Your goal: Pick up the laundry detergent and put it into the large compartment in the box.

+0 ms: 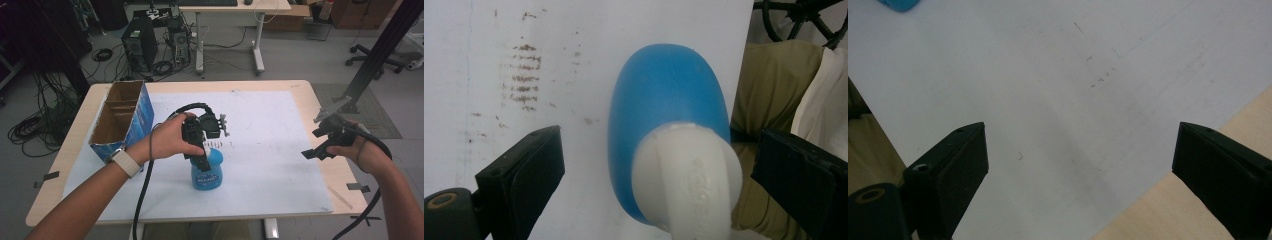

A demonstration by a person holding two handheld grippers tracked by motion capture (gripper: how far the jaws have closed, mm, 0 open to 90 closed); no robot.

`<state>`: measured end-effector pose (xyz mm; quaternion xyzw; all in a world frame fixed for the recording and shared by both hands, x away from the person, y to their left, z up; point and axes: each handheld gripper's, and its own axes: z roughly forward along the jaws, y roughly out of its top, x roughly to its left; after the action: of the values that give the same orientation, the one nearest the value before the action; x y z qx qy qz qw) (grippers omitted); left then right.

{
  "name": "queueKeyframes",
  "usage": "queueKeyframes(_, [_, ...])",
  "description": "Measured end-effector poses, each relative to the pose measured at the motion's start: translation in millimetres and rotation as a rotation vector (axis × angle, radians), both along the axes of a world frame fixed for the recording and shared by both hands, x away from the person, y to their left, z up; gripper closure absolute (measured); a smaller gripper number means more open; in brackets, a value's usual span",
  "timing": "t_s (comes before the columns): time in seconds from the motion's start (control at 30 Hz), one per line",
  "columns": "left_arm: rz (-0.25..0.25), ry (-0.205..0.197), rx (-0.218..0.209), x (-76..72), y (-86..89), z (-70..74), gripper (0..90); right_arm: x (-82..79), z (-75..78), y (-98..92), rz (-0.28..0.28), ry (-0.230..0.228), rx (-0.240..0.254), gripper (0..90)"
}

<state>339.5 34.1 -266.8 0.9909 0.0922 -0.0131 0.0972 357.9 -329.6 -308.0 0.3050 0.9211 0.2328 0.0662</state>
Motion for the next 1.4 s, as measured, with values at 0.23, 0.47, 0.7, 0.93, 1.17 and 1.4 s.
queueKeyframes(0.23, [0.004,0.003,0.0,0.6,1.1,-5.1,6.7,0.0,-0.2,0.1,-0.002,0.001,-0.001,7.8])
queueKeyframes(0.47, [0.006,0.005,0.001,0.7,1.4,-9.4,6.8,-0.1,-0.6,0.3,-0.002,0.002,-0.002,7.8])
queueKeyframes(0.7, [0.004,0.007,0.005,1.1,0.8,-13.5,7.0,-0.7,-0.9,-0.3,-0.003,0.002,0.0,7.8])
queueKeyframes(0.93, [0.003,0.01,0.008,1.7,0.1,-17.0,7.2,-0.8,-2.3,-0.7,-0.004,0.004,0.002,7.8])
queueKeyframes(1.17, [0.001,0.009,0.017,2.2,-2.3,-22.2,8.2,-0.4,-3.4,-0.4,-0.003,0.004,0.004,7.8])
queueKeyframes(1.4, [-0.001,0.011,0.02,2.3,-3.3,-24.2,10.8,-0.1,-4.1,0.2,-0.002,0.007,0.004,7.8])
